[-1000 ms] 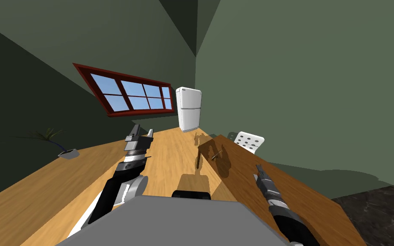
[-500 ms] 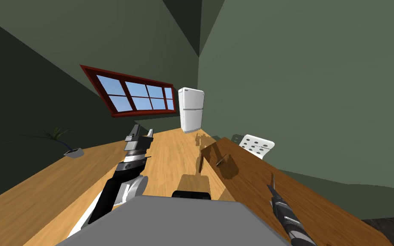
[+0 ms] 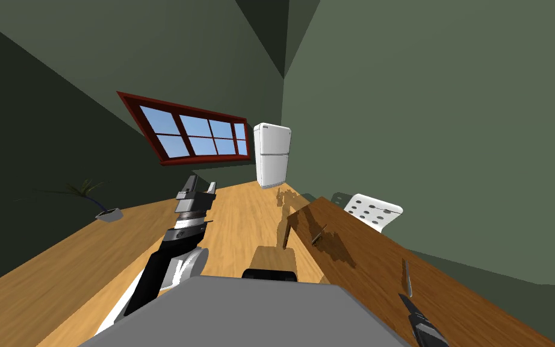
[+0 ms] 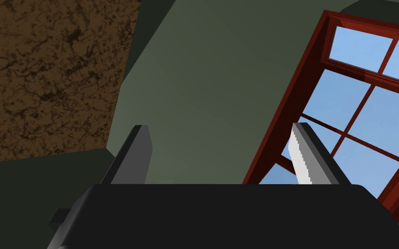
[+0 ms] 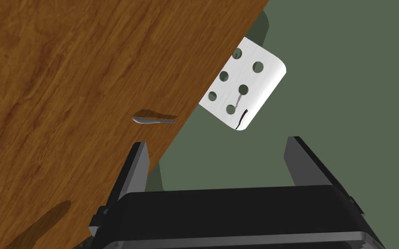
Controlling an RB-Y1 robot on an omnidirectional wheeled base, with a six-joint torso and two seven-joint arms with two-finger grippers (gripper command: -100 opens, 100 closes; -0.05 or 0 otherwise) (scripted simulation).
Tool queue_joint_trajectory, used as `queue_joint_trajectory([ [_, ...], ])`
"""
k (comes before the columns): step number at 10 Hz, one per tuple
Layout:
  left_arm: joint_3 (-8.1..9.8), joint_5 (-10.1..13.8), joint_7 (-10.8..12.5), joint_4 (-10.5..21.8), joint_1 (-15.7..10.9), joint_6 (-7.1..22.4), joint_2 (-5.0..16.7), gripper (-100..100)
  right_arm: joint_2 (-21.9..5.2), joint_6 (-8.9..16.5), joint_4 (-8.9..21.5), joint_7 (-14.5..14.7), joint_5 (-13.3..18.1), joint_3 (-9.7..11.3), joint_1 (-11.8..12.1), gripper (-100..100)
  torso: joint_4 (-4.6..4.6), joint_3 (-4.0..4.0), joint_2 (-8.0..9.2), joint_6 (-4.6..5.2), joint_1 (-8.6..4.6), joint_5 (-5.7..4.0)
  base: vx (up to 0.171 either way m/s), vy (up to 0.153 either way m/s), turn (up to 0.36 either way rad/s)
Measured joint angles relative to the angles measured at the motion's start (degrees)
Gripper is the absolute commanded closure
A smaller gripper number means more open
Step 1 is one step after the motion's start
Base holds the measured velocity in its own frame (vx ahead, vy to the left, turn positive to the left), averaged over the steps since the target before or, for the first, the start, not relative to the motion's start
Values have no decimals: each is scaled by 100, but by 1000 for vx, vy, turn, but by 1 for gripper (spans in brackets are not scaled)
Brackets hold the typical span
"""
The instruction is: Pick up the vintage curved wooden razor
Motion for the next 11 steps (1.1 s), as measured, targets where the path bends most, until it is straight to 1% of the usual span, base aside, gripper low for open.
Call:
queue_joint_trajectory([
  [1, 0, 0, 0, 0, 0, 0, 0, 0, -83, 67, 121, 18, -46, -23, 97, -100, -1, -1, 0, 0, 0, 1, 65, 29, -10],
  [2, 0, 0, 0, 0, -1, 0, 0, 0, -140, 49, 251, 5, -73, -28, 130, -100, 3, 10, 21, 1, -11, -2, 125, 29, 113],
  [3, 0, 0, 0, 0, 0, 0, 0, 0, -247, 110, 369, 34, -129, -45, 275, -100, 2, 6, 10, -1, -14, -2, 134, 37, 58],
  [4, 1, 0, 0, 0, 0, 0, 0, 0, -278, 114, 510, 70, -153, -43, 398, -100, 1, 3, 8, 1, -11, -2, 156, 84, 109],
  [5, 0, 0, 0, 0, 0, 0, 0, 0, -361, 137, 715, 142, -188, -32, 491, -100, 0, -1, -1, -2, 4, 0, 159, 57, 33],
  [6, 0, 0, 0, 0, 0, 0, 0, 0, -414, 230, 870, 195, -209, -40, 509, -100, -1, -3, -4, 0, -2, 0, 208, 63, 102],
  [7, 0, 0, 0, 0, 0, 0, 0, 0, -529, 291, 1095, 257, -255, -30, 610, -100, -4, -11, -19, -2, -1, 0, 162, 69, 54],
  [8, 0, 0, 0, 0, 0, 0, 0, 0, -542, 313, 1262, 317, -262, -25, 681, -100, -3, -7, -8, 1, 3, 1, 195, 77, 113],
  [9, 0, 0, 0, 0, 0, 0, 0, 0, -744, 337, 1487, 339, -352, 3, 845, -100, -4, -11, -17, -2, 4, 3, 272, 89, 170],
  [10, 0, 0, 0, 0, 1, 0, 0, 0, -880, 480, 1670, 427, -403, 25, 953, -100, -9, -23, -40, -4, 8, 2, 217, 68, 57],
  [11, 1, 0, 0, -1, 1, 0, 0, 0, -850, 539, 1829, 523, -391, 28, 1045, -100, -8, -19, -28, 2, 8, 2, 221, 64, 97],
])
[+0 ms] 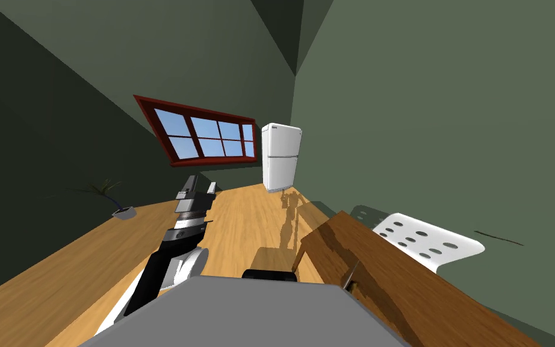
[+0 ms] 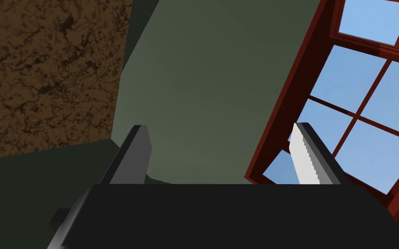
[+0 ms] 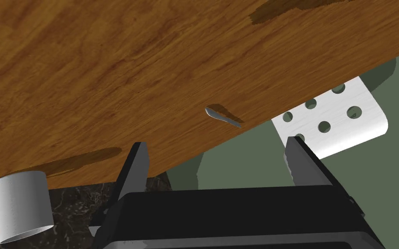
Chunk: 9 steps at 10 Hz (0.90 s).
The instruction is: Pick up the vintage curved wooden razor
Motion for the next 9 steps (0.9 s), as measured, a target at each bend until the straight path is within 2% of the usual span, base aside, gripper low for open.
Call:
queue_joint_trajectory([
  [1, 0, 0, 0, 0, 0, 0, 0, 0, -109, 50, 197, 78, -39, 42, 82, -100, 1, 0, -2, -5, -3, 0, 163, 44, 58],
  [2, 0, 0, 0, 0, -1, 0, 0, 0, -87, 106, 265, 149, -30, 31, 179, -100, 4, 9, 17, -1, -7, -1, 51, 17, -17],
  [3, 0, 0, 0, 0, -2, 0, 0, 0, -153, 96, 385, 152, -59, 57, 186, -100, 11, 29, 51, -1, -17, -3, 120, 21, 120],
  [5, 0, 0, 0, 1, -1, 0, 0, 0, -408, 142, 848, 267, -155, 203, 313, -100, 5, 9, 12, -4, -5, -2, 265, 66, 158],
  [6, 0, 0, 0, 0, 0, 0, 0, 0, -444, 177, 1114, 417, -153, 297, 363, -100, -2, -8, -17, -4, -5, -2, 243, 44, 44],
  [8, 0, 0, 0, 0, 0, 0, 0, 0, -510, 311, 1404, 592, -158, 392, 412, -100, 0, -3, -7, -5, -12, -3, 252, 36, 117],
  [9, 0, 0, 0, 0, 0, 0, 0, 0, -691, 299, 1723, 662, -246, 591, 422, -100, -3, -8, -15, -6, -9, -2, 361, 32, 124],
])
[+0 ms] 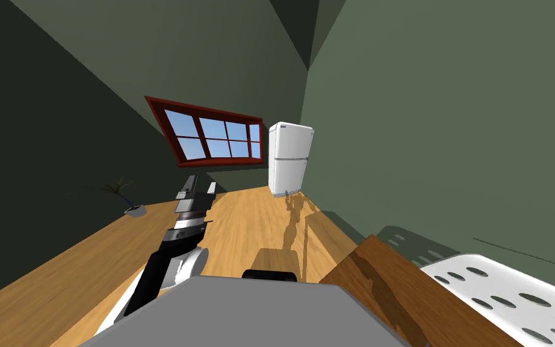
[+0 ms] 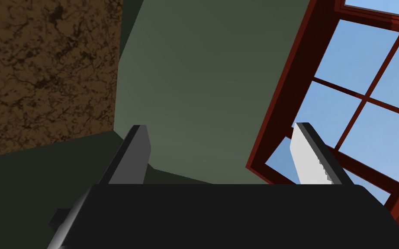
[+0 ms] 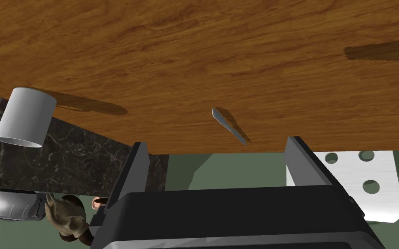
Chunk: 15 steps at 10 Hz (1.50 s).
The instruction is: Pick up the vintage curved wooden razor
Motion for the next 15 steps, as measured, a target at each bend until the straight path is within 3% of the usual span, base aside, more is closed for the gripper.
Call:
queue_joint_trajectory([
  [1, 0, 0, 0, 0, 1, 0, 0, 0, 108, 138, -71, 173, 87, -17, 140, -100, -4, -14, -27, 2, 1, 0, 228, -11, 54],
  [4, 0, 0, 0, 0, -1, 0, 0, 0, 10, 139, 294, 370, 55, 266, 107, -100, 11, 30, 55, 4, -14, -3, 116, -11, 69],
  [6, 0, 0, 0, 0, -1, 0, 0, 0, -27, 125, 642, 547, 54, 570, -22, -100, 10, 23, 37, 2, -14, -4, 234, -21, 111],
  [9, 1, 0, 0, 0, 0, 0, 1, 0, 86, 115, 905, 902, 134, 1032, -247, -100, 3, 7, 15, 0, -23, -6, 220, -36, 90],
  [11, 0, 0, 0, 0, -1, 0, 0, 0, 204, 142, 934, 1059, 196, 1250, -430, -100, 11, 31, 57, 5, -8, -2, 79, -6, 19],
  [13, 0, 0, 0, 0, -2, 0, 0, 0, 368, 7, 1130, 1166, 218, 1571, -765, -100, 18, 43, 76, 4, -12, -4, 67, -16, 42],
  [14, 0, 0, 0, 0, -2, 0, 0, 0, 420, 53, 754, 1206, 218, 1664, -684, -100, 17, 45, 80, 4, -7, -2, 36, 0, 6],
  [15, 0, 0, 0, 0, -2, 0, 0, 0, 473, 58, 858, 1223, 212, 1773, -869, -100, 19, 50, 88, 5, -5, -2, 17, -3, 1],
])
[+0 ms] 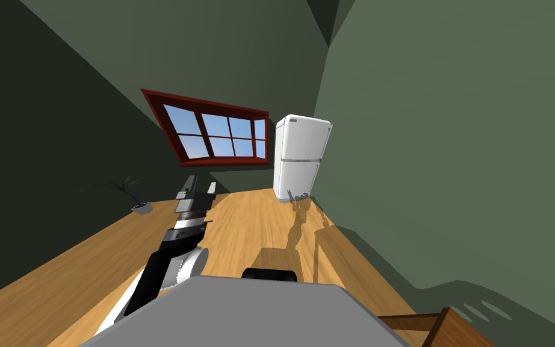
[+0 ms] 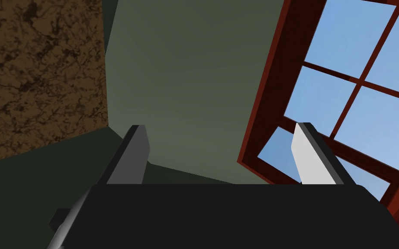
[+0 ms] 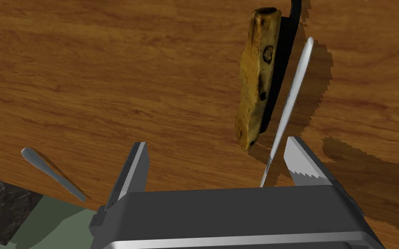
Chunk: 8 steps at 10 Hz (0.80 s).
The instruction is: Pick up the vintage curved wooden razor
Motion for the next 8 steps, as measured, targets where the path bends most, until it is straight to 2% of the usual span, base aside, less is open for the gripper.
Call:
queue_joint_trajectory([
  [2, 0, 0, 0, 0, 0, 0, 0, 0, 127, 62, -171, 48, 48, 37, -103, -100, 2, 8, 14, 1, 1, 2, 0, 0, 0],
  [3, 0, 0, 0, 0, 0, 0, 0, 0, 144, 25, -26, 51, 38, 89, -215, -100, 3, 10, 18, 1, 1, 2, 0, 0, 0],
  [4, 0, 0, 0, 0, -1, 0, 0, 0, 144, 6, -3, 50, 36, 97, -227, 0, 3, 11, 19, 1, 2, 3, 0, 0, 0],
  [5, 0, 0, 0, 0, -1, 0, 0, 0, 144, 8, -6, 50, 36, 96, -226, -100, 3, 11, 20, 1, 2, 3, -26, -16, 16],
  [8, 0, 0, 0, 0, -1, 0, 0, 0, 289, 32, 321, 3, 180, 100, -559, -100, 7, 21, 38, 0, -16, -2, -51, -42, 22],
])
